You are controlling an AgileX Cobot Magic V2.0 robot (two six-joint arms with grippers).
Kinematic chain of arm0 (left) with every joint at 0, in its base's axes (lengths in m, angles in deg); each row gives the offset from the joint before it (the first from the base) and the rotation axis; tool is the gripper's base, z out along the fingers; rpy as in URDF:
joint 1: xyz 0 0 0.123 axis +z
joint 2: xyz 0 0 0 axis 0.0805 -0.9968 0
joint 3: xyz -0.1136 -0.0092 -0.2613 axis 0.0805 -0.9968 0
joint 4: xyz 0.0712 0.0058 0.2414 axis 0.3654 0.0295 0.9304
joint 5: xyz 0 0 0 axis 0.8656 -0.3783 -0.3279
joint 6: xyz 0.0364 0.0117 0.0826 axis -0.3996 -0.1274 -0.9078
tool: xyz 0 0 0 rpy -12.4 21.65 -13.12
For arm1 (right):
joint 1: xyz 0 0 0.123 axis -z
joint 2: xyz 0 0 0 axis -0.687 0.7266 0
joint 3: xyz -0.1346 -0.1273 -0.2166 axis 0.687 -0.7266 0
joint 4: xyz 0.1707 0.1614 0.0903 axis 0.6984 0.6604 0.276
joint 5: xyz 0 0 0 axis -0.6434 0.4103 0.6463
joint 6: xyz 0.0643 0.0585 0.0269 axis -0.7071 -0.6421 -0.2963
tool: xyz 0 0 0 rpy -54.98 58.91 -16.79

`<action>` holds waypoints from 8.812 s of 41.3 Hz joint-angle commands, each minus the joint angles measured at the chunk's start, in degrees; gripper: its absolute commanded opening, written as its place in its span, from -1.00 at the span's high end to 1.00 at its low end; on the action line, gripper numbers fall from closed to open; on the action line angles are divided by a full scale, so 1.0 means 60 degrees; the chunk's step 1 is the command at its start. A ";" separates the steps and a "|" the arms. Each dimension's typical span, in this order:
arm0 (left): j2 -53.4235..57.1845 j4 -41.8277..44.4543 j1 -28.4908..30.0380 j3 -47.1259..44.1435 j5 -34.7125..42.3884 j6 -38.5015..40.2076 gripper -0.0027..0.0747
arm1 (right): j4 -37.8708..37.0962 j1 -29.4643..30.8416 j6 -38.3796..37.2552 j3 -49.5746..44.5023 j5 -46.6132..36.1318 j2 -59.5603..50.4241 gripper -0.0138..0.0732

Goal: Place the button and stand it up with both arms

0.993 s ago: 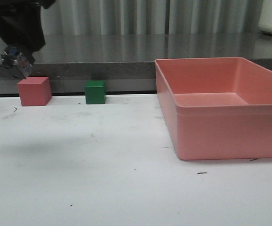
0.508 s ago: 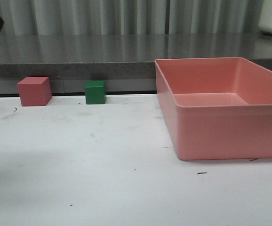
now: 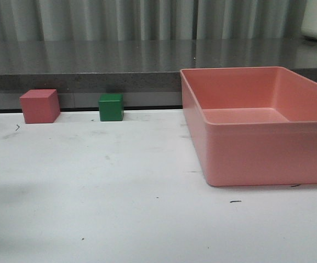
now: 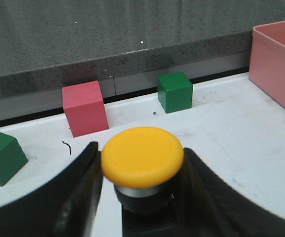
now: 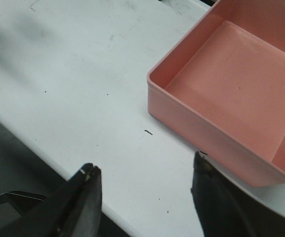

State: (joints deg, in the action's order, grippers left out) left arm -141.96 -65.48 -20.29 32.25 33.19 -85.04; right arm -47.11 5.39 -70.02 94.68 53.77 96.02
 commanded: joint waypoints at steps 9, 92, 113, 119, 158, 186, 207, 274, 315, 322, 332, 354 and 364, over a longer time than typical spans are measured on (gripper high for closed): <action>-0.1598 -0.0073 0.0031 0.0189 0.3174 0.0019 0.59 | -0.0035 0.0051 0.0110 0.0236 -0.0543 -0.0018 -0.32; -0.6122 -0.0025 0.0031 -0.0183 0.8025 0.0591 0.52 | -0.0035 0.0051 0.0110 0.0236 -0.0543 -0.0018 -0.32; -0.6122 -0.0025 0.0031 -0.0637 0.8199 0.0591 0.48 | -0.0035 0.0051 0.0110 0.0236 -0.0543 -0.0018 -0.32; -0.6122 -0.0025 0.0031 -0.0801 0.8243 0.0591 0.12 | -0.0035 0.0051 0.0110 0.0236 -0.0543 -0.0018 -0.32; -0.0543 -0.0610 0.0031 -0.1234 0.0095 0.0864 -0.21 | -0.0035 0.0051 0.0110 0.0236 -0.0543 -0.0018 -0.32; 0.4013 -0.0369 0.0031 0.4424 -1.2429 0.0780 -0.21 | -0.0035 0.0051 0.0110 0.0236 -0.0543 -0.0018 -0.32; 0.6061 -0.0433 0.0031 0.4825 -1.4512 0.0780 -0.21 | -0.0035 0.0051 0.0110 0.0236 -0.0554 -0.0018 -0.32; 0.7784 -0.0447 0.1785 0.2504 -0.9051 0.0763 0.98 | -0.0035 0.0051 0.0110 0.0236 -0.0545 -0.0011 0.84; 1.1541 -0.0447 0.2438 -0.3817 -0.4061 0.0763 0.98 | -0.0035 0.0051 0.0110 0.0236 -0.0522 -0.0011 0.84; 1.1541 -0.0447 0.2438 -0.3817 -0.4061 0.0763 0.98 | -0.0035 0.0051 0.0110 0.0236 -0.0522 -0.0011 0.84; 1.1541 -0.0447 0.2438 -0.3817 -0.4061 0.0763 0.98 | -0.0035 0.0051 0.0110 0.0236 -0.0522 -0.0011 0.84; 1.1541 -0.0447 0.2438 -0.3817 -0.4061 0.0763 0.98 | 0.0336 0.1567 0.0110 -0.1159 -0.1866 -0.1303 0.84; 1.1541 -0.0447 0.2438 -0.3817 -0.4061 0.0763 0.98 | 0.0442 0.3759 0.0110 -0.4372 -0.5678 -0.4063 0.84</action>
State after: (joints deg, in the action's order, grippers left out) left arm -74.00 -67.89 -5.78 10.21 3.99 -80.44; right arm -44.62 24.34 -70.02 72.13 31.43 75.50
